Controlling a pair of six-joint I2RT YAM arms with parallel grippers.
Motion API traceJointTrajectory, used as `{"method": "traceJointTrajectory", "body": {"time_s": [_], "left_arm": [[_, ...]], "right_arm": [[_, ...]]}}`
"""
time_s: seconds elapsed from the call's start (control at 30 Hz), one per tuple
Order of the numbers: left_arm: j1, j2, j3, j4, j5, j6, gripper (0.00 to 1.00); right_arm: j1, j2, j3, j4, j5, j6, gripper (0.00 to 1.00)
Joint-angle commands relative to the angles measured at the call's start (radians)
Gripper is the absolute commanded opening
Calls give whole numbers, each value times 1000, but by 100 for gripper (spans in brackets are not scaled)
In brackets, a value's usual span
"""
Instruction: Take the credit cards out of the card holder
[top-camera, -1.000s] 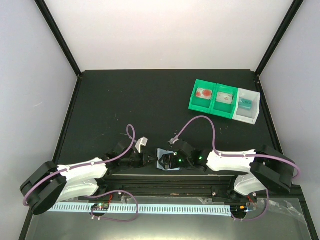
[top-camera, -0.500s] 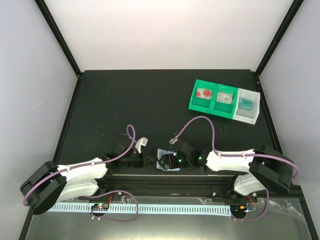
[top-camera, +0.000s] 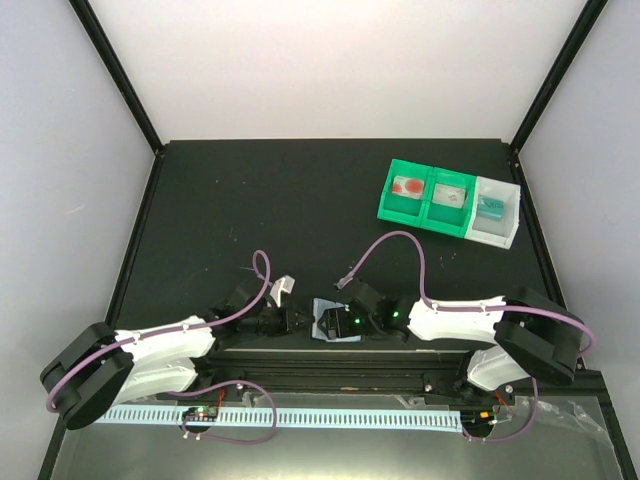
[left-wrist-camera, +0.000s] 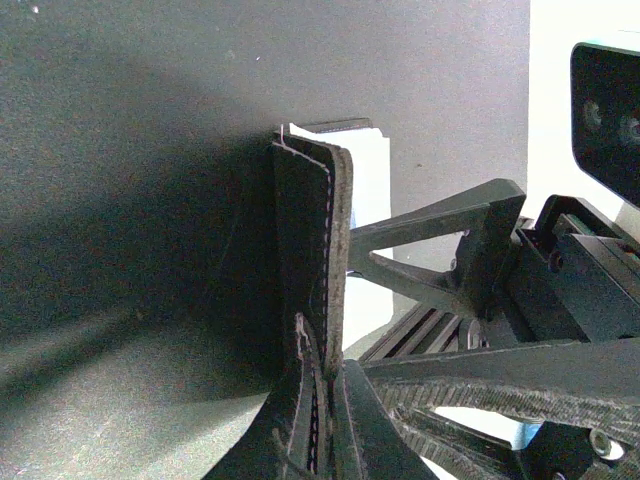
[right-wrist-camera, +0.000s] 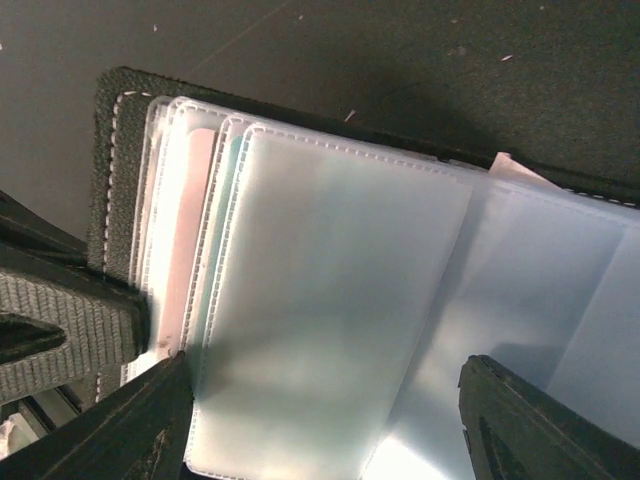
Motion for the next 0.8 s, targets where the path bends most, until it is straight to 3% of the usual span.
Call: {"method": "traceJointTrajectory", "body": {"time_s": [0.0,0.27,0.6,0.77], "left_arm": [[-10,-22,10,58,26,-7,2],[-10,-25,11,52,22,-6,2],[-11,-39,16,41,24,-7,2],[-10,-50,16,31,18,-8,2]], "right_arm": [[7,-7,13,-104,80,-16,72],[8,-72,16,-216,157,-22,68],[6,-177,37,-489,394,-22,61],[7,-259,80,-499,338,-49,56]]}}
